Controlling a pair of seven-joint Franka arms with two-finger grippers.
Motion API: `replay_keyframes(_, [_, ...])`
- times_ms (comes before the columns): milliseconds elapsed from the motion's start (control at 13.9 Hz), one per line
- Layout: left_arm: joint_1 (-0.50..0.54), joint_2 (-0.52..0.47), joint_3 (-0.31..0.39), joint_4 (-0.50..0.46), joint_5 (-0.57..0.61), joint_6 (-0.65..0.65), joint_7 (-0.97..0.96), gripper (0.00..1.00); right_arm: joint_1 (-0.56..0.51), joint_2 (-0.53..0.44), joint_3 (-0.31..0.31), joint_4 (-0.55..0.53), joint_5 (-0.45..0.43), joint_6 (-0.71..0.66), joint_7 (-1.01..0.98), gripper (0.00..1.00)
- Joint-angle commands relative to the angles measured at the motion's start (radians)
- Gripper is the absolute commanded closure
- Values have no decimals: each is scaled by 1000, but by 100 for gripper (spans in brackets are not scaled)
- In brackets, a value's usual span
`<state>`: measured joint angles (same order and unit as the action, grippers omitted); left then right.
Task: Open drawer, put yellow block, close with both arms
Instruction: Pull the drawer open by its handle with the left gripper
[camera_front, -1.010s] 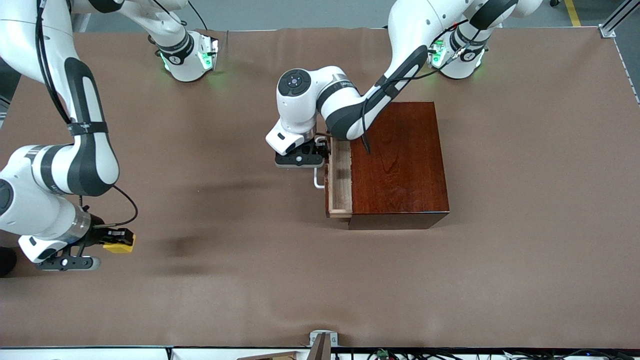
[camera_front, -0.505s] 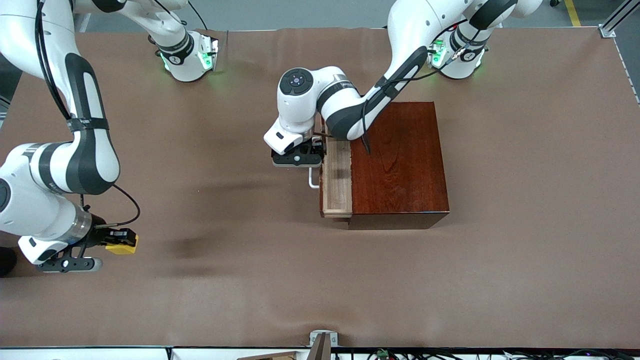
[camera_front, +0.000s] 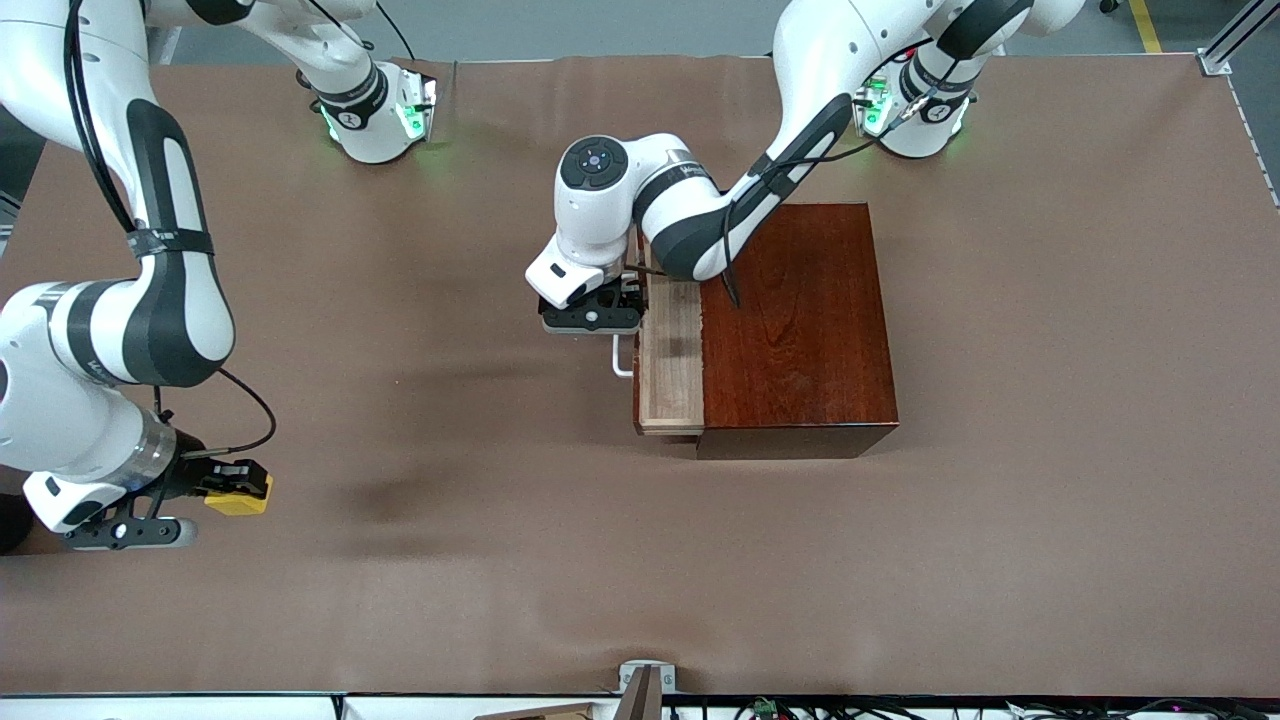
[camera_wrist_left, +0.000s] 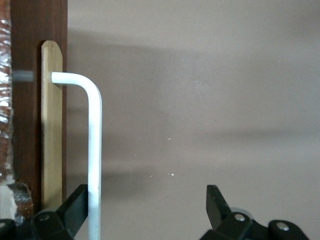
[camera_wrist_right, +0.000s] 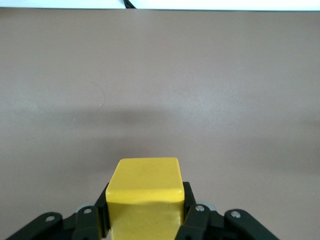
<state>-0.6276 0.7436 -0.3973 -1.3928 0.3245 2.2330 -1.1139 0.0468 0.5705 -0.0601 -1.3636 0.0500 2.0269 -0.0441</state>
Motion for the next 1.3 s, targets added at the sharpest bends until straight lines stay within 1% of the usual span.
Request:
replay_keyframes(0, [-50,60,-14,34,-68,119,-20,0,-13,20,2,44,8,-8,-2,100])
replay_keyframes(361, [-90,80,-12,57,-68,169,-67,0,-19,28,0,44,8,-7,-3,100])
replay_keyframes(577, [-96,86,-11,57,-68,215,-70,0,-19,26,0,44,7,-7,-3,100])
replay_keyframes(794, [-115,89,-11,69,-67,227,-72,0,-21,26,0,44,8,-8,-3,100])
replay_keyframes(1227, [-106,71,-14,80,-68,227,-79,0,-21,26,0,44,8,-8,-3,100])
